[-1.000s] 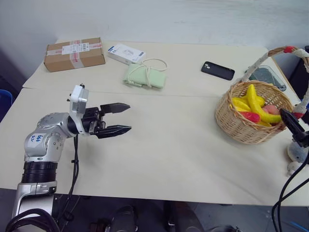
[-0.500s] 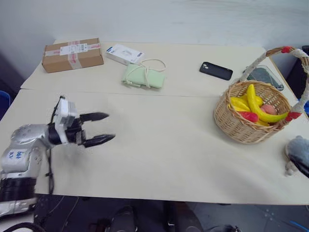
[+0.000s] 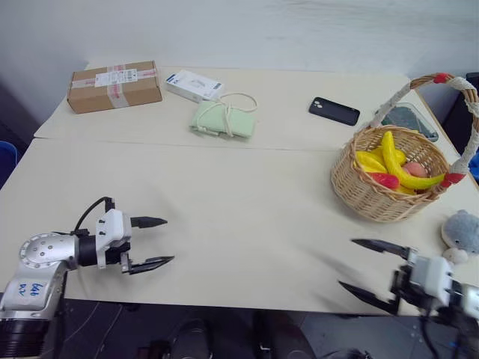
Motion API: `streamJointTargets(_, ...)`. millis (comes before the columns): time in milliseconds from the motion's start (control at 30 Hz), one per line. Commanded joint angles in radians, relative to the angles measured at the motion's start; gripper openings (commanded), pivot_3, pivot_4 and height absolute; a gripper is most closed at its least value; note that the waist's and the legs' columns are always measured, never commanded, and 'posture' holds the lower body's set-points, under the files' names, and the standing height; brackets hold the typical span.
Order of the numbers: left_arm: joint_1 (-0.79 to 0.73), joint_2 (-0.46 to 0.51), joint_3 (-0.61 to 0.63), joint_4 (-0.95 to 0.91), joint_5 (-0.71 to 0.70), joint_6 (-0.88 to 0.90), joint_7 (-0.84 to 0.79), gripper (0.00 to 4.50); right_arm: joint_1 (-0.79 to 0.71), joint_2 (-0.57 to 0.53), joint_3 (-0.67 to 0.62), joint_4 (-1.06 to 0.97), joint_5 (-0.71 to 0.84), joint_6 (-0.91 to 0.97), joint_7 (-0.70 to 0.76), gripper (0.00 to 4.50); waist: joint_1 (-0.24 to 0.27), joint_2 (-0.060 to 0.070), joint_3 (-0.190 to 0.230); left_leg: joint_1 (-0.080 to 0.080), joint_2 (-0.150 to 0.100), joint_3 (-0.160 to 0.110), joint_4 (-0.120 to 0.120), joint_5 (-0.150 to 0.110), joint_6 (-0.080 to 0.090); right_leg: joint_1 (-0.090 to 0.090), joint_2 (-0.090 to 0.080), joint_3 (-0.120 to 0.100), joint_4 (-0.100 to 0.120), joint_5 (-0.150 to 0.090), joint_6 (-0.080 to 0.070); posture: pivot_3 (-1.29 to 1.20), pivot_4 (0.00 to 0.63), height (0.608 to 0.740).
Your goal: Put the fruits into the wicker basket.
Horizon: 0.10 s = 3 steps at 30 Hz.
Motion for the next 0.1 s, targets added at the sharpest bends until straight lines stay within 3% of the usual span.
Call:
streamJointTargets(33,-0.047,-0.022,0.020,0.054,0.017,-0.040,0.057,4.50,-0.070,0.047,0.067,0.025,-0.043,-0.014,-0.091,4.46,0.004,0.000,0.000,-0.001,0.000,0.000,0.001,0.000,0.000,-0.001,0.000,0.000,0.000,0.000,0.000,0.00,0.150,0.740)
streamJointTargets(100,-0.092,-0.013,0.002,0.124,0.037,-0.055,0.043,4.50,-0.127,0.073,0.106,0.049,-0.062,-0.017,-0.128,4.46,0.006,0.000,0.000,-0.002,0.000,0.000,0.002,0.000,-0.001,-0.002,0.001,0.000,0.000,0.000,0.000,0.00,0.150,0.740)
